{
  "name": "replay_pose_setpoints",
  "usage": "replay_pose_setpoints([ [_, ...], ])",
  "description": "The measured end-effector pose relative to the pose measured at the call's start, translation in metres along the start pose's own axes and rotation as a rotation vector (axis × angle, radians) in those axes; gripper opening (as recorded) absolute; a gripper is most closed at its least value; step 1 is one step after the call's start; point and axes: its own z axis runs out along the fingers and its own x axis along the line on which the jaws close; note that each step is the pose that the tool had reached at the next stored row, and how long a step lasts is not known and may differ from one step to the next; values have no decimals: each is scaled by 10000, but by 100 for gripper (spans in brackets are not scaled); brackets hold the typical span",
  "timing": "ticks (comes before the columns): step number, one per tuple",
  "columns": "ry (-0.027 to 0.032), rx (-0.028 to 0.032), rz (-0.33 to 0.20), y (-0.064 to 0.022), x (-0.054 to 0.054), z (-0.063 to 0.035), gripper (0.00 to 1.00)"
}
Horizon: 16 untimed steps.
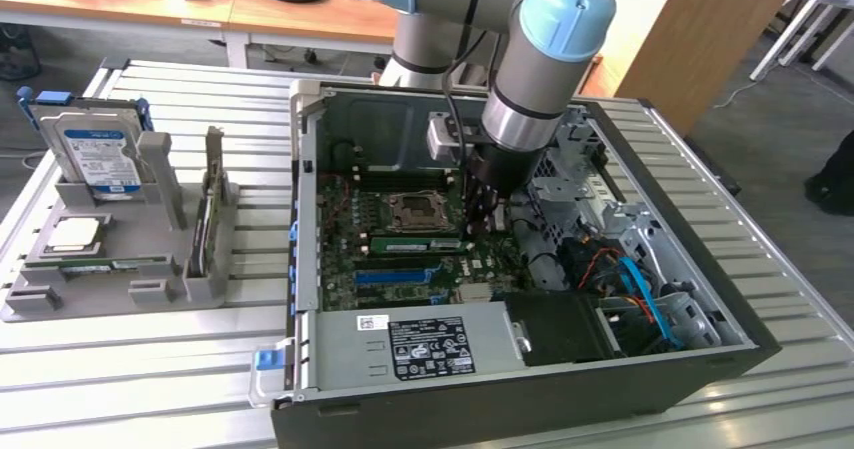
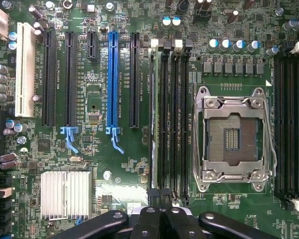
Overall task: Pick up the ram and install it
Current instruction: 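Press down the ram until it locks into place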
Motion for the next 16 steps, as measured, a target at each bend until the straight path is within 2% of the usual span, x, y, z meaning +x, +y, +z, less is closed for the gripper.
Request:
replay_pose_setpoints([
  [12, 7, -1, 0, 6, -2, -152, 11],
  [16, 5, -1, 0, 6, -3, -160, 11],
])
